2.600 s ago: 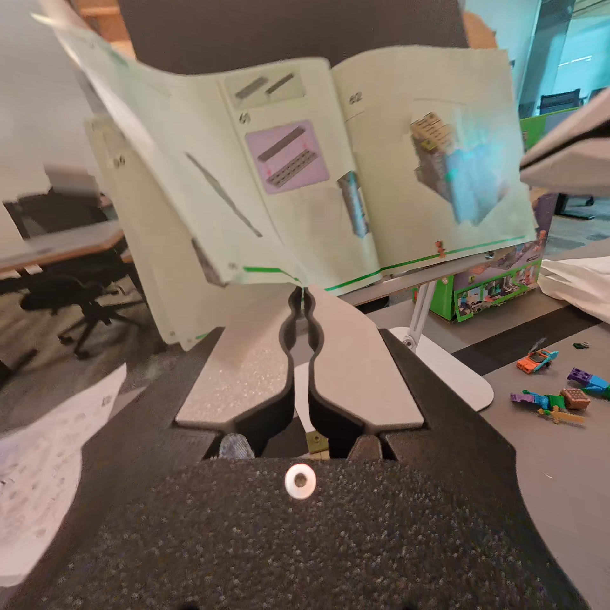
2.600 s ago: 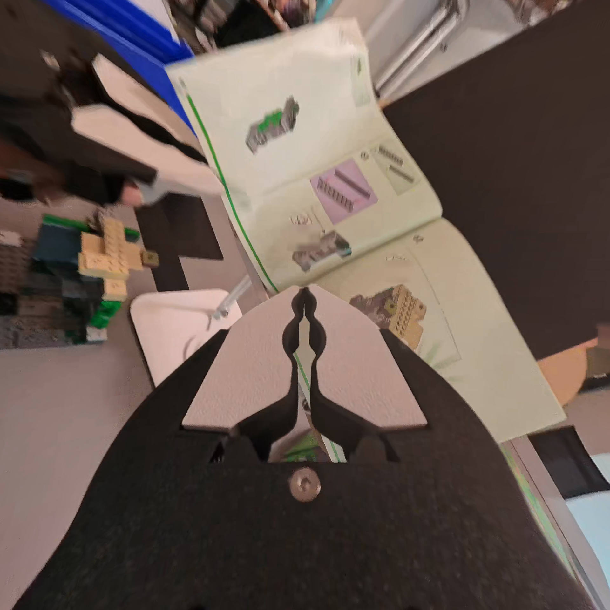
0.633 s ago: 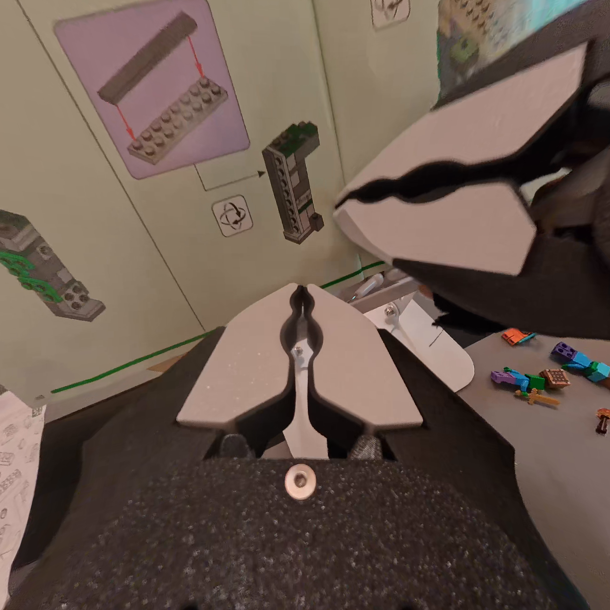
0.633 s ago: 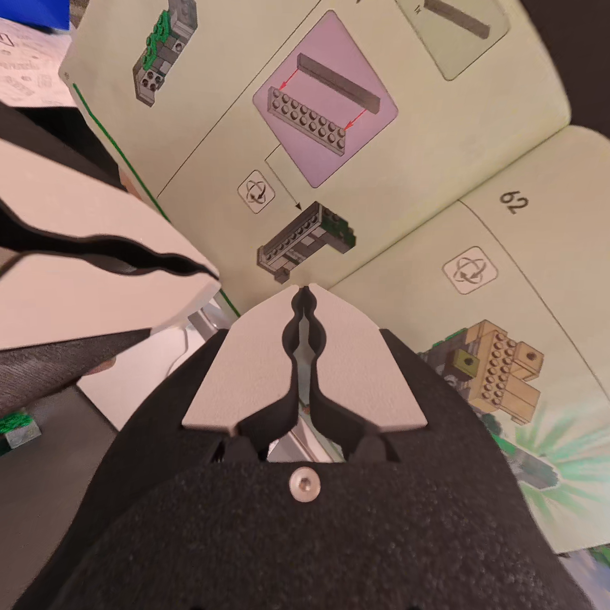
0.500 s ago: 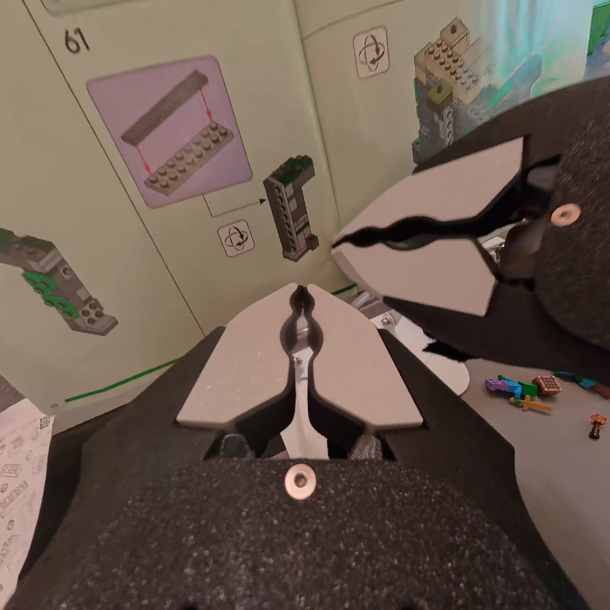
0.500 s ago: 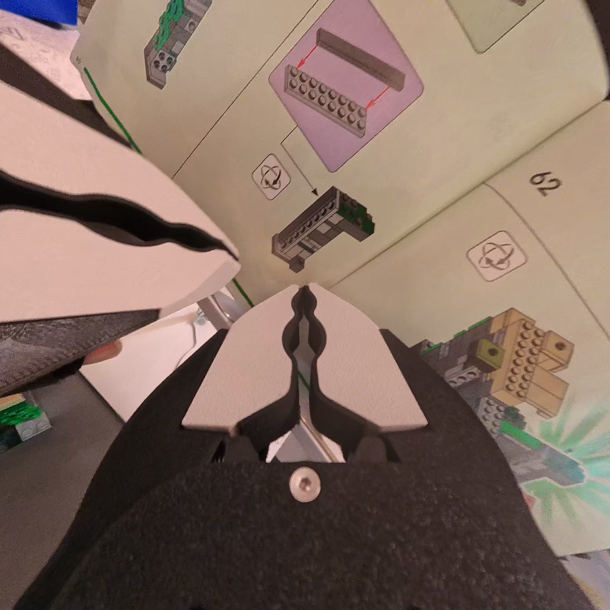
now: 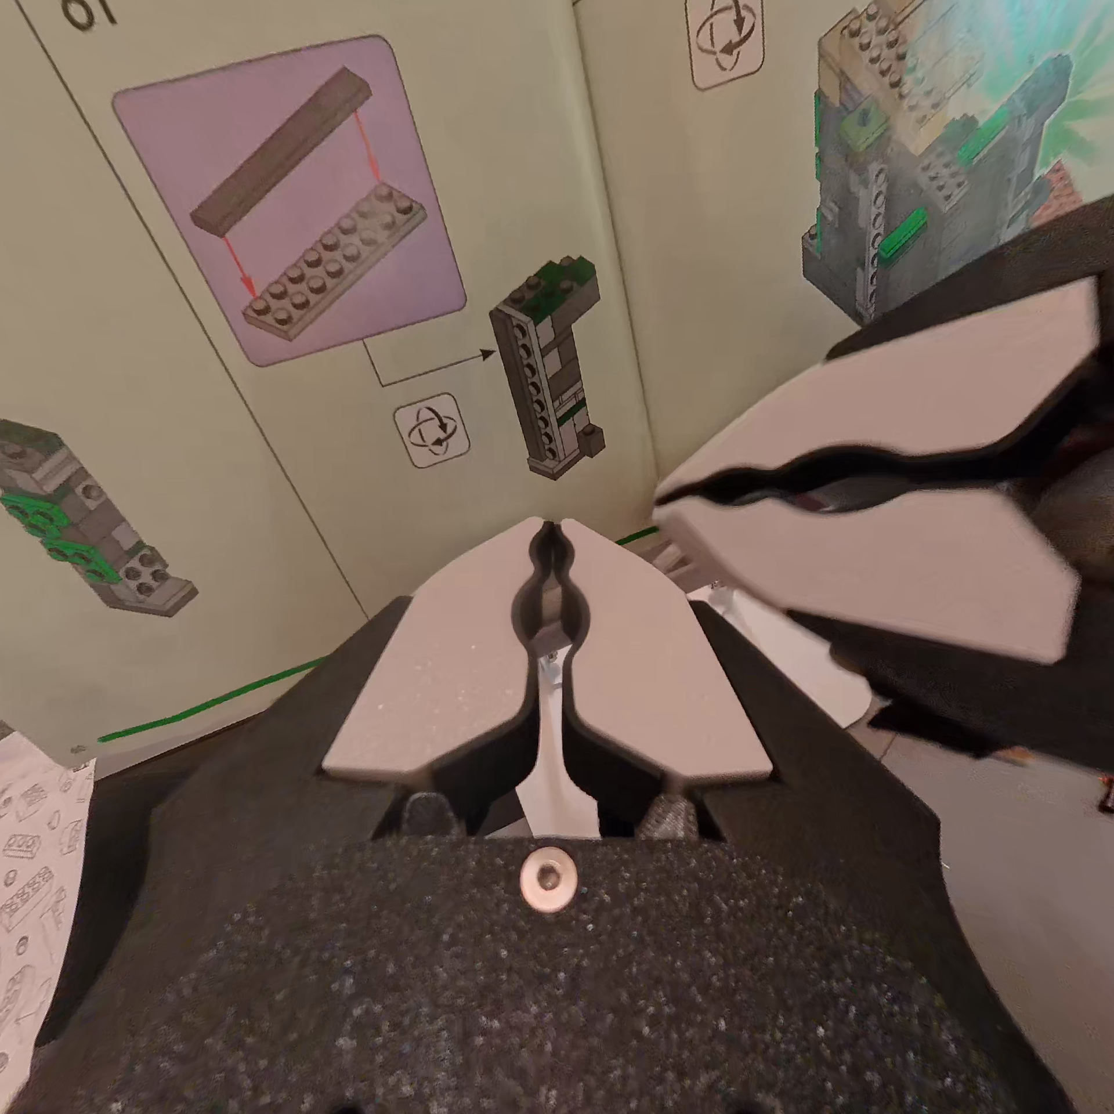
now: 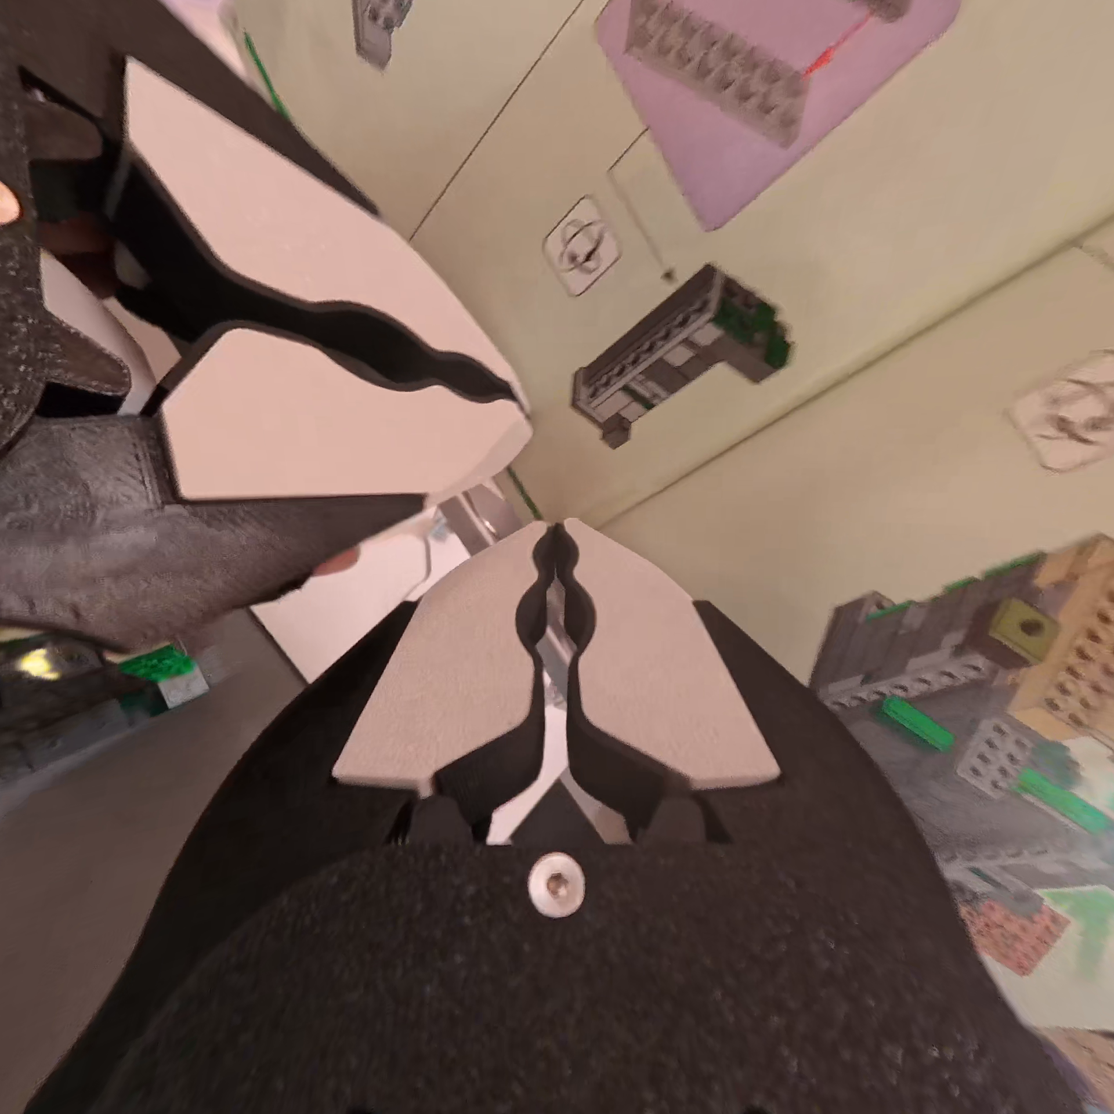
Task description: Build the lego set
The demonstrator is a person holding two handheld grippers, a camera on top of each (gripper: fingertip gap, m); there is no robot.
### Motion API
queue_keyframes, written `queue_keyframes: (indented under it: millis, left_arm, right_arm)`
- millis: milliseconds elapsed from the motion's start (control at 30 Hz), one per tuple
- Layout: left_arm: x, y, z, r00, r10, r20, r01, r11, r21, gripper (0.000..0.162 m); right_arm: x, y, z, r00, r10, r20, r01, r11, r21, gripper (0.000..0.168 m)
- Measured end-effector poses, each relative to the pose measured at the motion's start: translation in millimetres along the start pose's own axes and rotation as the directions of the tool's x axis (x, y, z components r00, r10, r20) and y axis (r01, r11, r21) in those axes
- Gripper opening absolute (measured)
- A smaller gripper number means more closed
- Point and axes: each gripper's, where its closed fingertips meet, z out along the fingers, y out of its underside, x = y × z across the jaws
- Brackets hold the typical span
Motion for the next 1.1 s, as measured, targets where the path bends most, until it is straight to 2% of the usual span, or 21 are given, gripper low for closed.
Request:
queue_keyframes:
  millis: [200, 333, 467, 633, 833, 933, 1033, 1100]
  left_arm:
    - [-1, -9, -23, 1.000, -0.004, -0.014, 0.005, 0.998, 0.061, 0.000]
    - [-4, -5, -43, 0.999, -0.027, -0.021, 0.029, 0.993, 0.112, 0.000]
    - [-8, 7, -67, 0.998, -0.066, -0.023, 0.069, 0.982, 0.175, 0.000]
    - [-23, 19, -101, 0.987, -0.161, -0.013, 0.159, 0.950, 0.270, 0.000]
    - [-50, 17, -135, 0.969, -0.240, 0.051, 0.203, 0.901, 0.383, 0.000]
    - [-55, 18, -140, 0.973, -0.214, 0.091, 0.163, 0.906, 0.390, 0.000]
    - [-58, 20, -142, 0.973, -0.195, 0.121, 0.134, 0.911, 0.391, 0.000]
    - [-60, 21, -142, 0.973, -0.193, 0.127, 0.132, 0.915, 0.382, 0.000]
  right_arm:
    - [29, -4, -52, 0.977, 0.211, 0.003, -0.207, 0.954, 0.217, 0.000]
    - [37, 15, -92, 0.949, 0.316, -0.010, -0.297, 0.903, 0.310, 0.000]
    - [25, 38, -131, 0.911, 0.412, 0.014, -0.385, 0.838, 0.386, 0.000]
    - [19, 65, -169, 0.876, 0.478, -0.061, -0.400, 0.791, 0.464, 0.000]
    - [7, 80, -187, 0.800, 0.591, -0.099, -0.454, 0.705, 0.545, 0.000]
    - [-5, 81, -187, 0.783, 0.618, -0.063, -0.461, 0.647, 0.607, 0.000]
    - [-13, 80, -179, 0.805, 0.589, -0.068, -0.442, 0.672, 0.594, 0.000]
    - [-17, 76, -177, 0.805, 0.592, -0.036, -0.459, 0.660, 0.594, 0.000]
